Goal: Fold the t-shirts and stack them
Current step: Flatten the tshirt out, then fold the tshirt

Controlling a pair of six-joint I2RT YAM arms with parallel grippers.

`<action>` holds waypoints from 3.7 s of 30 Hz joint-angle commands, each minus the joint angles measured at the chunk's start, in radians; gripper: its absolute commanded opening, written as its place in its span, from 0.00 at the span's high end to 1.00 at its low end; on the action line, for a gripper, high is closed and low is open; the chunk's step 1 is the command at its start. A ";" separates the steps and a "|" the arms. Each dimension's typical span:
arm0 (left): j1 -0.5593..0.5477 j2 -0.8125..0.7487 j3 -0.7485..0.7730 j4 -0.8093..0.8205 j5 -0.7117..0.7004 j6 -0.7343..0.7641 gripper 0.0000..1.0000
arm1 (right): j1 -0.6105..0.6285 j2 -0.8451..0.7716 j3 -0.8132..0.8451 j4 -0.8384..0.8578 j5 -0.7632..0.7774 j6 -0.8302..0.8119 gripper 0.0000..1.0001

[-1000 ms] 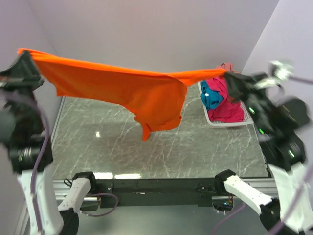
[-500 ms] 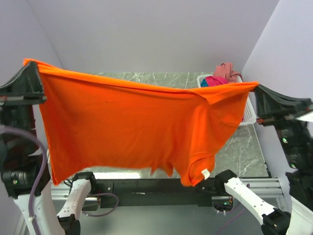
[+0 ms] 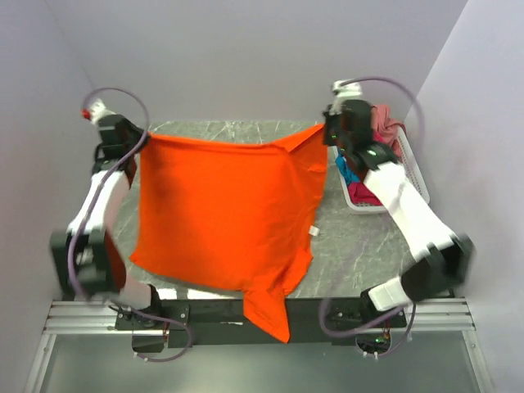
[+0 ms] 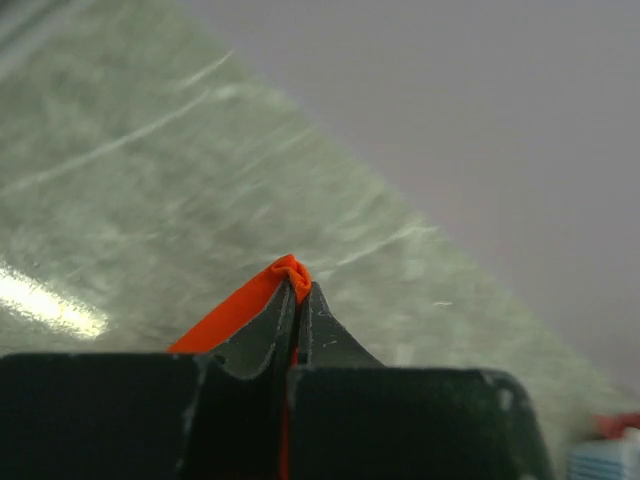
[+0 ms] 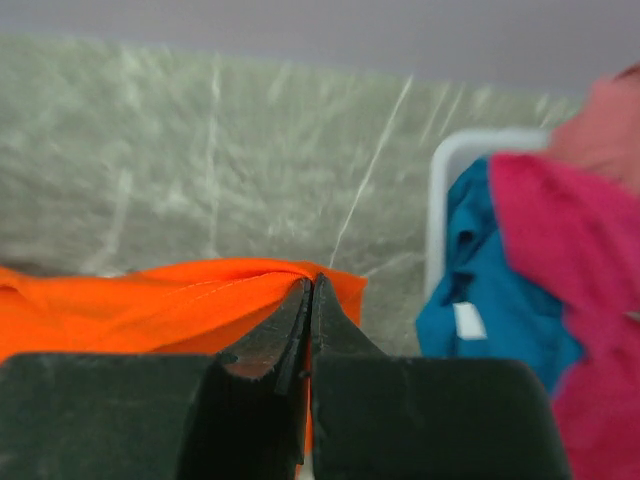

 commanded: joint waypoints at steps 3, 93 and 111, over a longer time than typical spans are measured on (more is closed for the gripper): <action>0.003 0.374 0.165 0.108 -0.051 0.036 0.99 | -0.027 0.408 0.212 0.049 -0.130 0.071 1.00; 0.046 0.542 0.227 -0.228 0.094 -0.100 0.01 | 0.058 0.634 0.083 -0.155 -0.254 0.477 0.27; 0.037 0.788 0.519 -0.278 0.123 -0.169 0.01 | -0.093 1.107 0.817 -0.414 -0.357 0.364 0.27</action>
